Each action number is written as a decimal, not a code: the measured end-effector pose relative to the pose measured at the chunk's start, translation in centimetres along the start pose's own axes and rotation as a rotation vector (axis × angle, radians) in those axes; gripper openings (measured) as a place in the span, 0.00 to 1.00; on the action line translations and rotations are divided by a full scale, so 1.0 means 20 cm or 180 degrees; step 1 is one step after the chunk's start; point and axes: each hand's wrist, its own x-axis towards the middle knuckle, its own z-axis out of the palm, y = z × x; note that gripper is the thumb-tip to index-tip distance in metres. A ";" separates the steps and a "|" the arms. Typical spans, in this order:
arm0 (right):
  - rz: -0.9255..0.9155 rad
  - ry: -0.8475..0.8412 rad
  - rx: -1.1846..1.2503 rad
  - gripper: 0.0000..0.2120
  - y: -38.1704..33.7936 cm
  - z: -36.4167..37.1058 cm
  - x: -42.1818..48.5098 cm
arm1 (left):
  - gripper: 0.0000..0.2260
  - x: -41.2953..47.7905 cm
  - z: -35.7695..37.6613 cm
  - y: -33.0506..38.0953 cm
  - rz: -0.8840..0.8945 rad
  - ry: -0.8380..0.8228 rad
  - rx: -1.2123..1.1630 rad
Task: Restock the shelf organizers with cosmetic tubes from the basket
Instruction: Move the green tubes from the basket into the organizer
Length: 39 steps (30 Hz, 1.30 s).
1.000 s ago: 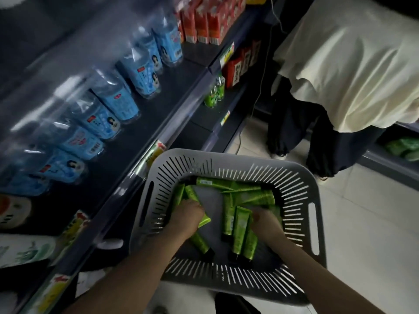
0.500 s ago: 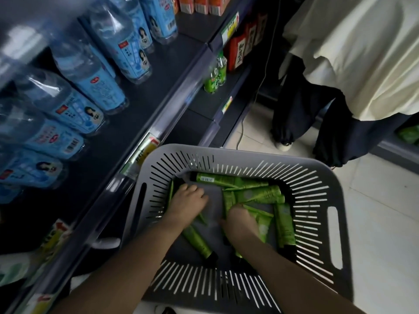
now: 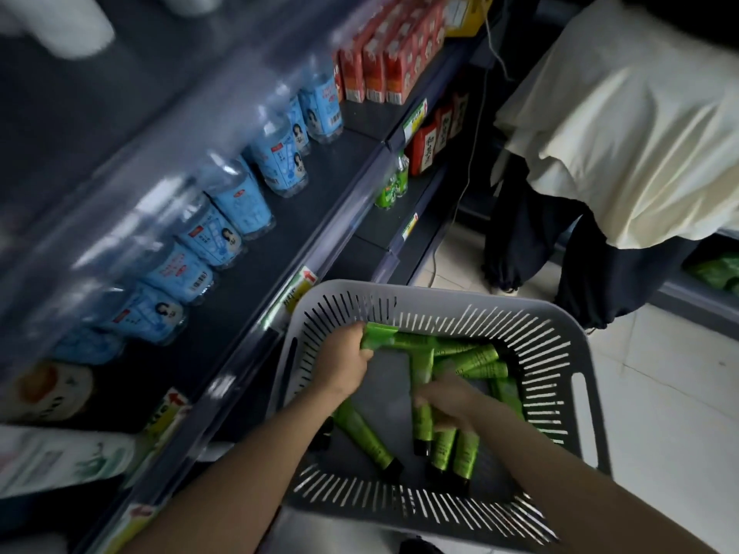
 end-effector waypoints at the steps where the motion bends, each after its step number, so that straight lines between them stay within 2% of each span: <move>1: -0.0138 -0.0039 0.0098 0.07 -0.03 -0.03 -0.04 | 0.09 -0.02 -0.05 0.03 -0.0078 0.0079 -0.0130; 6: -0.0845 -0.0512 0.0170 0.10 -0.21 -0.14 -0.33 | 0.10 -0.17 -0.34 0.18 -0.0091 0.0360 -0.0407; 10: -0.1413 -0.0523 0.0186 0.16 -0.43 -0.13 -0.60 | 0.09 -0.31 -0.64 0.32 -0.0020 0.0714 -0.0687; 13: -0.1992 -0.0534 0.0083 0.09 -0.61 -0.06 -0.87 | 0.08 -0.45 -0.90 0.41 0.0175 0.0968 -0.0814; 15: -0.2370 -0.0533 -0.0048 0.08 -0.72 -0.01 -1.04 | 0.08 -0.54 -1.06 0.45 0.0293 0.1214 -0.0821; 22: -0.3327 -0.0918 -0.0206 0.15 -0.94 0.20 -1.58 | 0.13 -0.96 -1.48 0.54 0.0742 0.1647 -0.1197; 25: -0.3677 -0.1069 -0.0316 0.14 -0.98 0.33 -1.77 | 0.09 -1.16 -1.63 0.53 0.0828 0.1919 -0.1376; 31: -0.4093 -0.1665 -0.0579 0.18 -0.98 0.77 -2.02 | 0.08 -1.62 -1.85 0.30 0.0547 0.2512 -0.1404; 39: -0.4142 -0.2125 -0.0820 0.07 -0.93 1.50 -2.17 | 0.08 -2.20 -2.03 -0.08 -0.0041 0.3165 -0.1026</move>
